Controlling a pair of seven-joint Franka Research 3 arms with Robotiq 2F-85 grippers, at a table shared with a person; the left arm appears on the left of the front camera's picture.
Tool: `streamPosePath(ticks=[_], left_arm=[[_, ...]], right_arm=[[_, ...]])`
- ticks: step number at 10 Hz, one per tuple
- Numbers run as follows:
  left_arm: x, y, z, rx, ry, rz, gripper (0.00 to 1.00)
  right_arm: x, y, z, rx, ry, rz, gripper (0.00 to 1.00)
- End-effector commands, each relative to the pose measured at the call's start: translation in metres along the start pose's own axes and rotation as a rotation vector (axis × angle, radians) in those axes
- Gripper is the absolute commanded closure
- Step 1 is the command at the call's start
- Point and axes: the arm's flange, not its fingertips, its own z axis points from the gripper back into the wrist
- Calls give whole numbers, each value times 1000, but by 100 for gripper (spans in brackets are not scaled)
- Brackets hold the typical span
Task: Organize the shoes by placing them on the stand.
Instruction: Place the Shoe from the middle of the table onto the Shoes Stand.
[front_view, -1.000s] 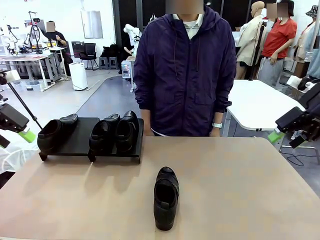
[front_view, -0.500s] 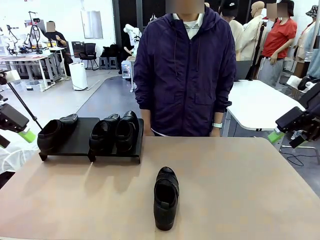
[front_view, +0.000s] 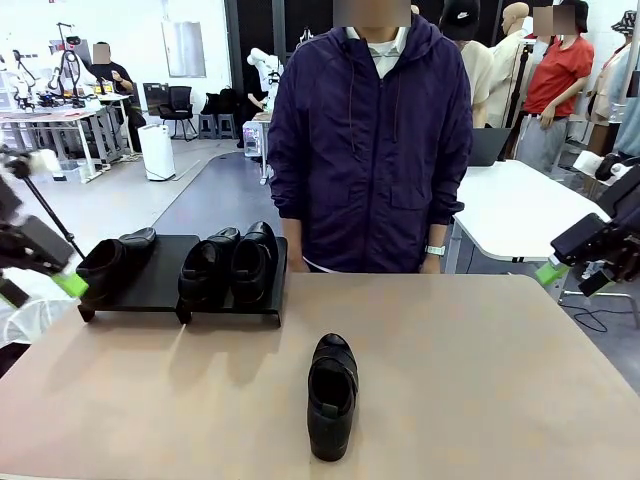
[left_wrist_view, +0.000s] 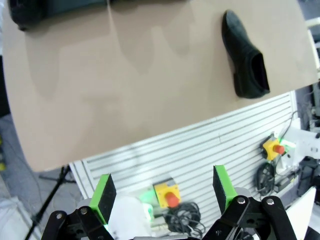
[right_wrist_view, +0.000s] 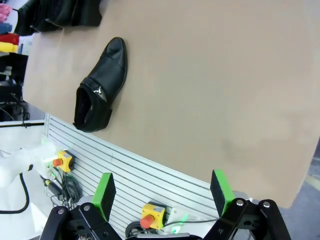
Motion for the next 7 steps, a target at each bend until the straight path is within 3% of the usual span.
streamPosePath(ticks=[1,3,4,5,6,7], left_arm=[[-7,-92,-21,85,38,123,0],[-2,-181,-75,137,70,132,0],[3,-206,-106,165,65,124,0],[7,-232,-141,137,132,134,0],[11,-256,-170,115,118,145,0],[24,-264,-174,105,31,162,0]], right_arm=[[2,2,2,-2,-4,-15,0],[2,2,2,-2,-4,-15,0],[2,2,2,-2,-4,-15,0],[2,2,2,-2,-4,-15,0],[2,2,2,-2,-4,-15,0],[2,2,2,-2,-4,-15,0]])
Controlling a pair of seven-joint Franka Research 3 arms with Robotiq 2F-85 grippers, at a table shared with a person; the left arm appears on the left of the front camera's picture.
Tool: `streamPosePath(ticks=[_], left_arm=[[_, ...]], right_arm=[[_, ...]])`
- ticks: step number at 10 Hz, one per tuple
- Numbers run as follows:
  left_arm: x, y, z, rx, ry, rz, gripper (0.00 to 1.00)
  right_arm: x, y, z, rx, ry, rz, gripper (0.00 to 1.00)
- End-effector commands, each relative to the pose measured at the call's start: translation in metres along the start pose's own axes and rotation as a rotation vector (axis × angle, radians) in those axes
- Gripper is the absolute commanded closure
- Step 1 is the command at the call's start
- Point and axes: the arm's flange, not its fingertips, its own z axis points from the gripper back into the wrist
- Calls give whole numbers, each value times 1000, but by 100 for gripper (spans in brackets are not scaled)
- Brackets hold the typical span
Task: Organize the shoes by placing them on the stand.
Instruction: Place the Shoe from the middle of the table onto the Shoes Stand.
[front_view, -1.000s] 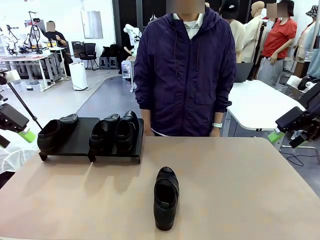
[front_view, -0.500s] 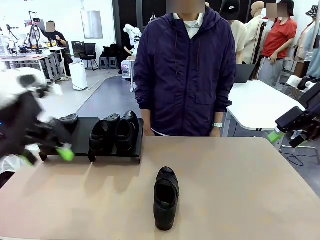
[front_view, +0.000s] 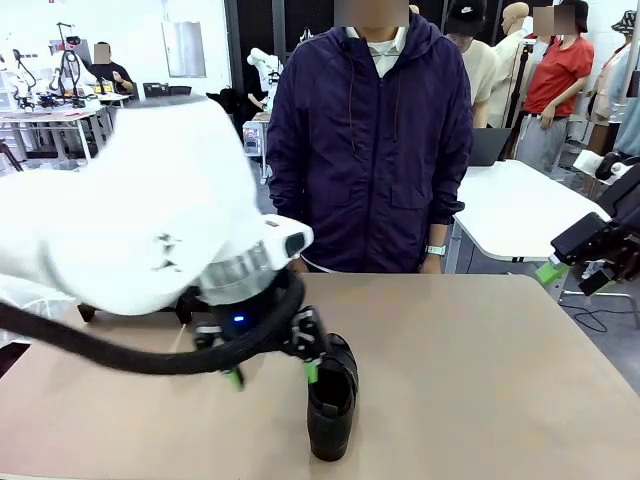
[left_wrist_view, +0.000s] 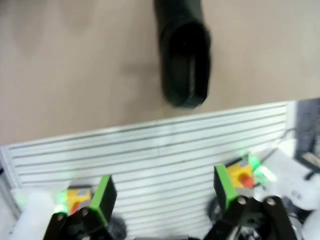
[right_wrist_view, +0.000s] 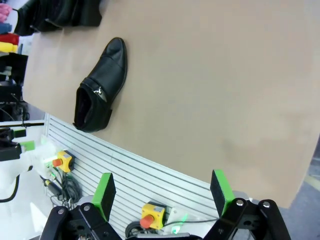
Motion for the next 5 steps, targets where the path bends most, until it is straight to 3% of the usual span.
streamPosePath(ticks=[1,2,3,5], left_arm=[[45,-5,10,-24,-130,86,0],[56,8,24,5,-133,74,0],[23,-6,-4,-29,-48,31,0],[23,-6,-4,-29,-48,31,0]], right_arm=[[2,2,1,0,-3,-16,0],[2,2,1,0,-3,-16,0],[2,2,1,0,-3,-16,0],[2,2,1,0,-3,-16,0]])
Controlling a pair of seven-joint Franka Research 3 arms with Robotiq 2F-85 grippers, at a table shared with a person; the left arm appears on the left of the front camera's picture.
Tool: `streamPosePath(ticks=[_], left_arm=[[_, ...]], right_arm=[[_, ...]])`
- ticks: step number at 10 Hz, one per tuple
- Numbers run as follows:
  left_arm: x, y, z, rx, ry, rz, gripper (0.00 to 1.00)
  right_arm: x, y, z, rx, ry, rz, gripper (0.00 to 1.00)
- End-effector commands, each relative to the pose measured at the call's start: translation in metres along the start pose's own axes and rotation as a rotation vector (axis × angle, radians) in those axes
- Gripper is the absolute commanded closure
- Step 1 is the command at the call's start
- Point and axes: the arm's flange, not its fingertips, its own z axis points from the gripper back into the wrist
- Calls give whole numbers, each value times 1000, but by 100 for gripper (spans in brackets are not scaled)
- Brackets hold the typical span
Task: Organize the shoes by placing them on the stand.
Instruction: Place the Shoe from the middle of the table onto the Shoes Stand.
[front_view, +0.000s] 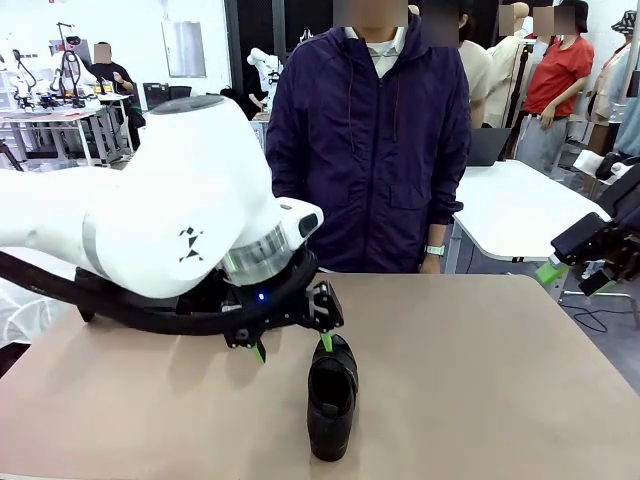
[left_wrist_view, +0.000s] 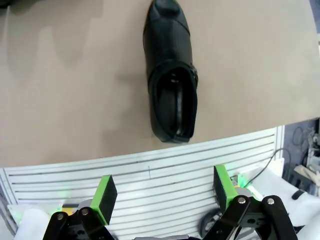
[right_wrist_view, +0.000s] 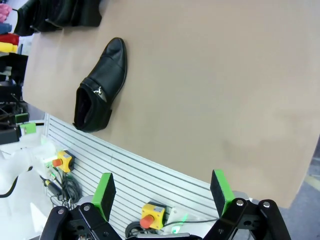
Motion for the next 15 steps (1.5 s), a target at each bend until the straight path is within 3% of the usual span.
streamPosePath(ticks=[1,2,4,7,14,15], left_arm=[[-7,1,-1,4,11,14,0],[0,0,0,0,0,0,0],[26,-12,-53,40,100,-122,0],[46,-14,-88,42,117,-160,0],[73,3,-171,129,152,-127,0],[75,6,-178,141,122,-121,0]], right_arm=[[2,2,1,0,-3,-15,0],[2,2,1,0,-3,-15,0],[2,2,1,0,-3,-15,0],[2,2,1,0,-3,-15,0],[2,2,1,0,-3,-15,0],[2,2,1,0,-3,-15,0]])
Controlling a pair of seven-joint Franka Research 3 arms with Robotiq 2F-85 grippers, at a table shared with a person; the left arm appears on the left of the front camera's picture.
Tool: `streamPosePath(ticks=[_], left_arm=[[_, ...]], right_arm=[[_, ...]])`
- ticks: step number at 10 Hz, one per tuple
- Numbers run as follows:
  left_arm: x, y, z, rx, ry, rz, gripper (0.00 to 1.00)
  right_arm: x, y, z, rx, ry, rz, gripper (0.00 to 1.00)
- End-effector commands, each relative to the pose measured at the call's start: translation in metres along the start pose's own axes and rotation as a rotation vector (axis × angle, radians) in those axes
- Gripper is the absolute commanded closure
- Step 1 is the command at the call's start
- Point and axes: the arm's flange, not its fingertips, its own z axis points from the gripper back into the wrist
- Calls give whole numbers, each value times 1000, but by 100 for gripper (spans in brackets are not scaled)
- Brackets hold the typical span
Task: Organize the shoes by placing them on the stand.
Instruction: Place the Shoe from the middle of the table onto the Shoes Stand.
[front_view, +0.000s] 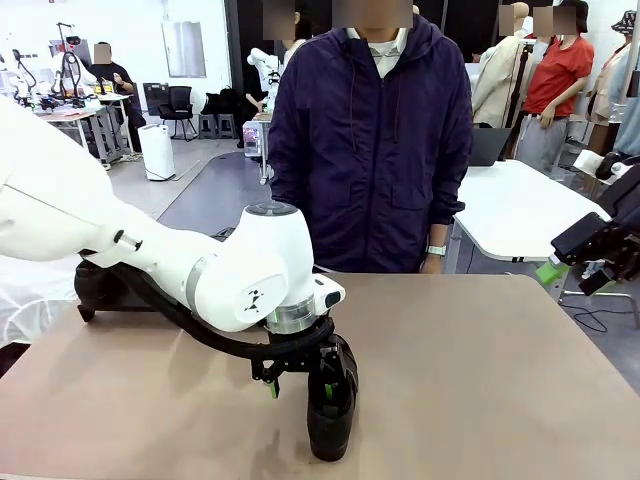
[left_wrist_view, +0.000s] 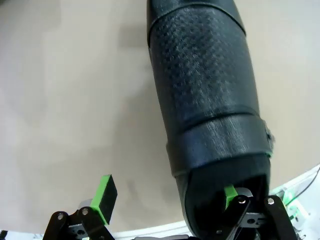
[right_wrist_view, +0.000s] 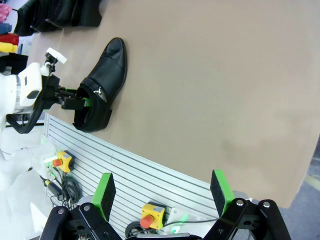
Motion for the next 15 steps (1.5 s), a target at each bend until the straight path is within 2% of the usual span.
streamPosePath(ticks=[1,2,3,4,11,13,15], left_arm=[[9,-7,-5,10,-51,19,0],[10,-7,-8,11,-59,13,28],[10,-7,-9,15,-54,13,88],[11,-8,-10,10,-60,8,100],[11,-20,-1,-14,-85,-47,100],[10,-24,15,-9,-114,-70,100],[4,-23,54,-53,-117,-129,100]], right_arm=[[2,2,1,0,-3,-15,0],[2,2,1,0,-3,-15,0],[2,2,1,0,-3,-15,0],[2,2,1,0,-3,-15,0],[2,2,1,0,-3,-15,0],[2,2,1,0,-3,-15,0],[2,2,1,0,-3,-15,0]])
